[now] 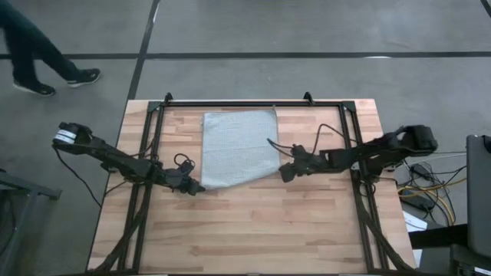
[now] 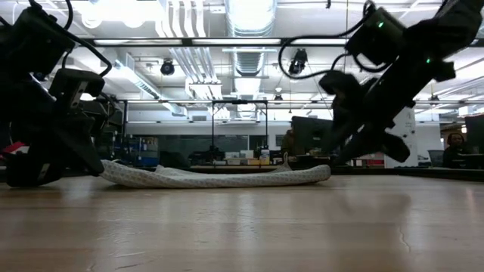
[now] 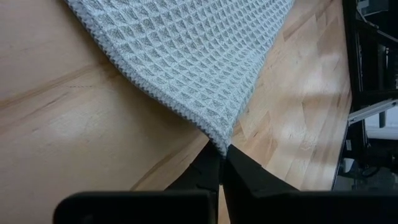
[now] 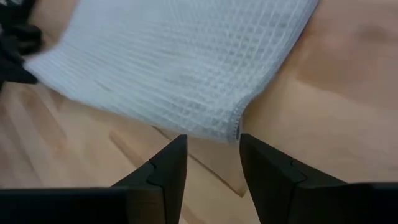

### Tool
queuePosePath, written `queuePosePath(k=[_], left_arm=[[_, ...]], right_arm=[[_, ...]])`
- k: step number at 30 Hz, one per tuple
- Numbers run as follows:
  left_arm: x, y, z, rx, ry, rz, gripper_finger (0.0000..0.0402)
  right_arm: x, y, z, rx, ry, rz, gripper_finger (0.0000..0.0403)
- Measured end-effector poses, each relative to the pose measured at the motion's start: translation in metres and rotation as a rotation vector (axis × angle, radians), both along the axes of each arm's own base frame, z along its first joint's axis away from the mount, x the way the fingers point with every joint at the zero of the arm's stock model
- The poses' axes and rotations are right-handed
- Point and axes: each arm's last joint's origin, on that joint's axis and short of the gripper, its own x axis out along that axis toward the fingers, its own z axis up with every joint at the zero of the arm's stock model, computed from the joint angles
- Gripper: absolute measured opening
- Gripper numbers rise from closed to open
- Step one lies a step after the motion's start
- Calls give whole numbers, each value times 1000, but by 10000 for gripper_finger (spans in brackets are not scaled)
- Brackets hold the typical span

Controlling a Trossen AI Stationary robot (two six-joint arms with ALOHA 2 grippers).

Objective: Roll towel
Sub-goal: Fold the gray towel on the table

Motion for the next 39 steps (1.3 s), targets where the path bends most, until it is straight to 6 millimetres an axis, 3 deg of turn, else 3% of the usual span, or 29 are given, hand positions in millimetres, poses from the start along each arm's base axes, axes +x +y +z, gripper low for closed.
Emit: queuePosePath(k=[6,16,29,33,39], left_arm=[[0,0,0,-10,0,-11,7],[0,-1,0,-15,-2,-18,6],[0,-1,1,-20,-1,-28,9],[0,-1,1,-22,-1,-27,5],[0,-1,1,-25,-4,-25,7]], right_arm=[[12,-1,-18,-34,83,43,144],[28,-3,-24,-70,109,71,144],[27,-6,-16,-122,100,102,139],[27,-6,-16,-96,95,121,108],[27,-5,-16,-89,95,133,25]])
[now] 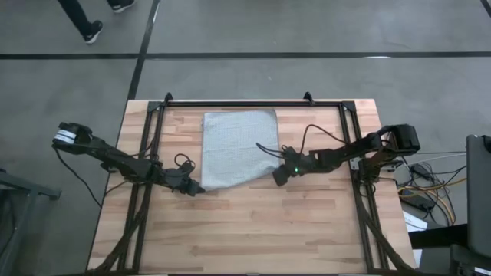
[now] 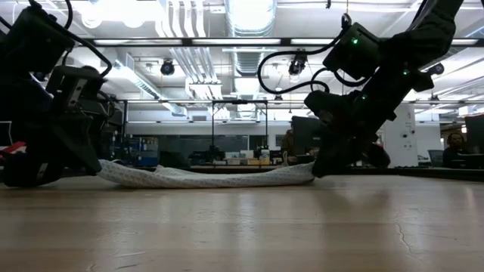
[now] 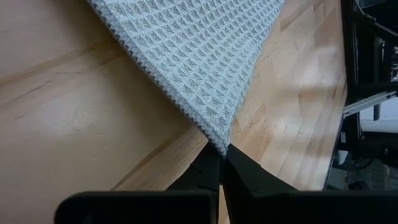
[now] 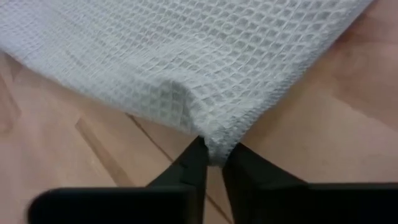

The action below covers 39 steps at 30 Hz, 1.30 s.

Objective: Roll towel
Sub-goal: Fold the gray towel on the table

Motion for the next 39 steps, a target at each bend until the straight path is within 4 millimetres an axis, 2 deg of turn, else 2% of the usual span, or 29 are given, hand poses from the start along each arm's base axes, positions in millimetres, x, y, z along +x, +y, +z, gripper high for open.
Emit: queuePosePath(k=[13,18,24,32,39], left_arm=[[4,-1,7,-50,-75,13,4],[6,-2,11,-62,-125,10,3],[6,-2,11,-64,-125,15,4],[11,2,20,48,-250,135,4],[13,6,29,146,-351,249,3]], right_arm=[[0,4,5,72,-19,74,13],[-2,4,19,67,-73,78,13],[-17,2,38,29,-55,44,13],[-30,2,58,11,-89,19,13],[-29,0,58,3,-103,-34,13]])
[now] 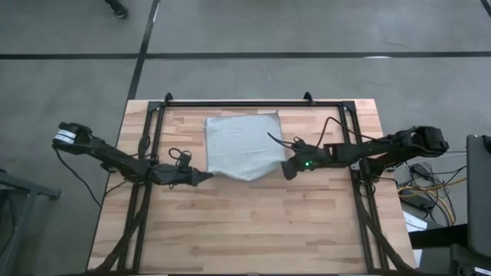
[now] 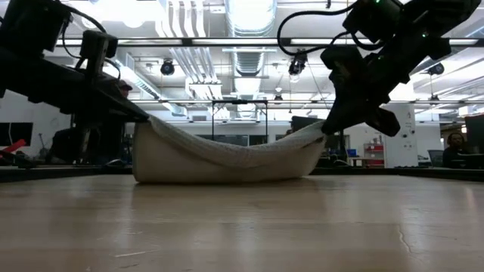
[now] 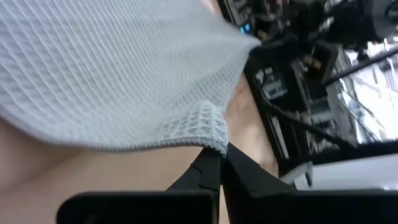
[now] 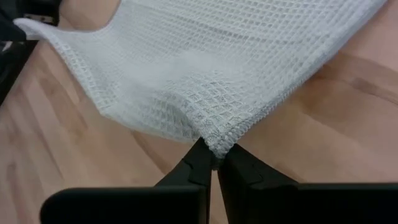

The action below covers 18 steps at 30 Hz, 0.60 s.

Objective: Roll towel
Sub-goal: Fold the gray towel on the table

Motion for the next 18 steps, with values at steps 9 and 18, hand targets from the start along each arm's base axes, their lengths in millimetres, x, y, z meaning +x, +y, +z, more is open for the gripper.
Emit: queuePosePath(k=[9,18], left_arm=[[-1,4,1,59,-14,128,3],[-2,9,10,142,-70,279,3]], right_arm=[[4,-6,3,-50,-49,-62,13],[3,-20,3,-28,-58,-146,13]])
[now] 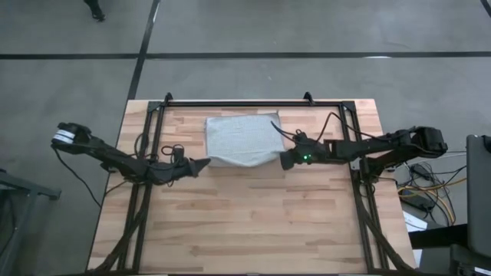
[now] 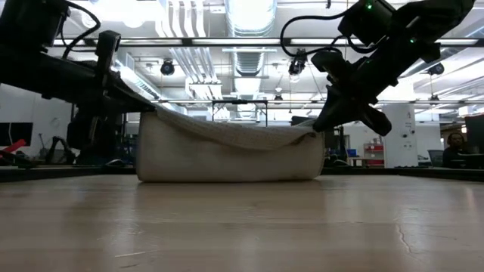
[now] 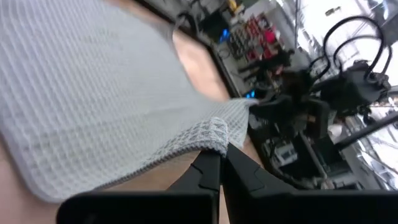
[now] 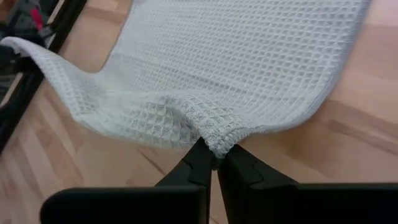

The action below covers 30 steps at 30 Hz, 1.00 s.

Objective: Roll towel
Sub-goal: Fold the gray towel on the table

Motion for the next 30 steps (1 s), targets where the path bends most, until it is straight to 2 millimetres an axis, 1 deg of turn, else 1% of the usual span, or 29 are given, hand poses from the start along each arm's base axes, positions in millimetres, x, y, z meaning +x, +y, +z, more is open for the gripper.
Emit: queuePosePath(k=[5,11,24,30], left_arm=[[-1,2,6,62,-19,34,4],[-1,5,12,106,-40,65,4],[-1,18,12,120,-31,179,4],[0,27,12,132,-20,231,4]], right_arm=[[0,-8,1,5,-21,-41,13],[3,-19,6,-6,-89,-79,13],[2,-29,8,-22,-102,-110,13],[-1,-38,7,-25,-101,-149,13]])
